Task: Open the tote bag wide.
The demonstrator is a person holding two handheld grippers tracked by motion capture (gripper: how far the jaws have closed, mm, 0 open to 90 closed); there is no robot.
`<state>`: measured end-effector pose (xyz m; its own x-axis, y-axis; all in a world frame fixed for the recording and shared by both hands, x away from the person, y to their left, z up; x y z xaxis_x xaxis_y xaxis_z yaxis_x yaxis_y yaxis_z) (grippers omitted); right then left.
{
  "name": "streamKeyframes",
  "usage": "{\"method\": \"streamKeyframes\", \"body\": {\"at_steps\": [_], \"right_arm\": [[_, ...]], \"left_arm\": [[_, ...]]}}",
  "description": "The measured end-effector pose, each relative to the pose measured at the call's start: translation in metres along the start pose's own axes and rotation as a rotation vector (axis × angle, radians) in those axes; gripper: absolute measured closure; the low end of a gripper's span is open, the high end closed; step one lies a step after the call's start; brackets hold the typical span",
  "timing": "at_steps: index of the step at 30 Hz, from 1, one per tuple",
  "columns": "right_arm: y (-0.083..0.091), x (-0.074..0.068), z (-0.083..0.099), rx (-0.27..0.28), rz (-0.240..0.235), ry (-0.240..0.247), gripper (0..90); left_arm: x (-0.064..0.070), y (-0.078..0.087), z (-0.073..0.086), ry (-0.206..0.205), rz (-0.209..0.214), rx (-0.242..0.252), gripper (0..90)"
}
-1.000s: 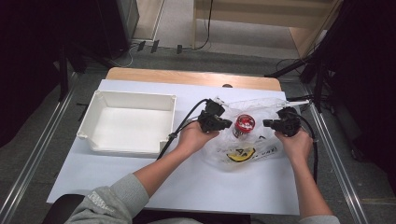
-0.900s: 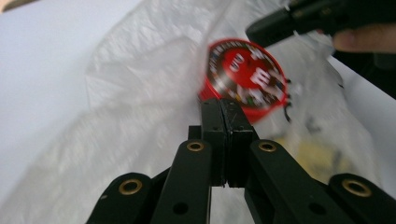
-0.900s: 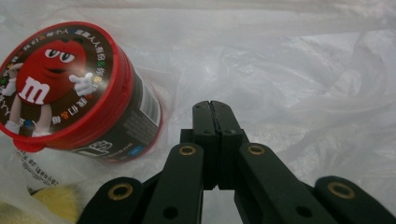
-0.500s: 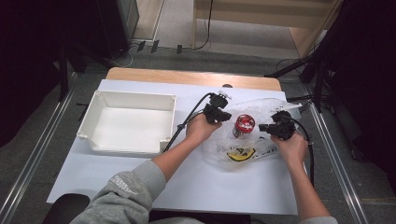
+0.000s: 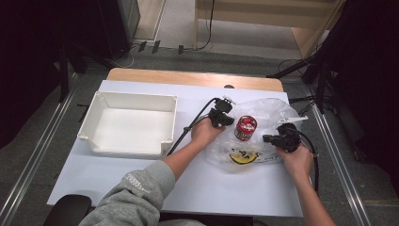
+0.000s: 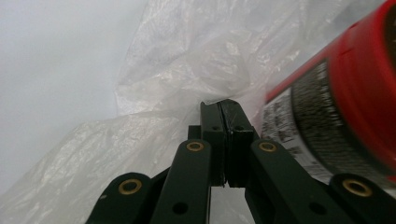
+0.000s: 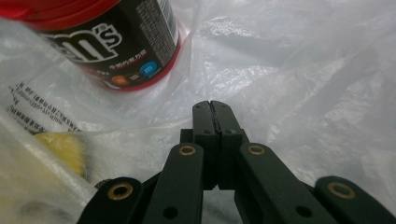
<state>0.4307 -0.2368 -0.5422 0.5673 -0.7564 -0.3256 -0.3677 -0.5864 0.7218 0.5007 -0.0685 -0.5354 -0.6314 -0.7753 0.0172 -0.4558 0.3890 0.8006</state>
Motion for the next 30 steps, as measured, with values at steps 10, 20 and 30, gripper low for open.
{"method": "streamKeyframes", "body": {"at_steps": [10, 20, 30], "right_arm": [[0.015, -0.005, 0.022, 0.016, 0.008, 0.009, 90.0], [0.033, 0.005, 0.039, 0.046, 0.029, -0.031, 90.0], [0.028, 0.003, 0.033, 0.022, 0.045, -0.018, 90.0]], "left_arm": [[-0.021, 0.0, -0.004, 0.01, -0.077, -0.009, 90.0], [-0.029, 0.002, -0.003, 0.025, -0.088, -0.016, 88.3], [-0.022, 0.002, -0.001, 0.026, -0.035, -0.012, 89.1]]}}
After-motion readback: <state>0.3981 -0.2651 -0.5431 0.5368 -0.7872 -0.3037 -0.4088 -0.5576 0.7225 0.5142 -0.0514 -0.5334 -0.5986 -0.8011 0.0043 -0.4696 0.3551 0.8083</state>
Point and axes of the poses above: each handheld gripper's, and its own axes: y roughly backward along the jaws, z roughly out of its underside, x roughly to its right, the point moved 9 cm from there along -y, roughly forward along the jaws, and after that the axes turned 10 degrees about -z, right-handed, at the moved point
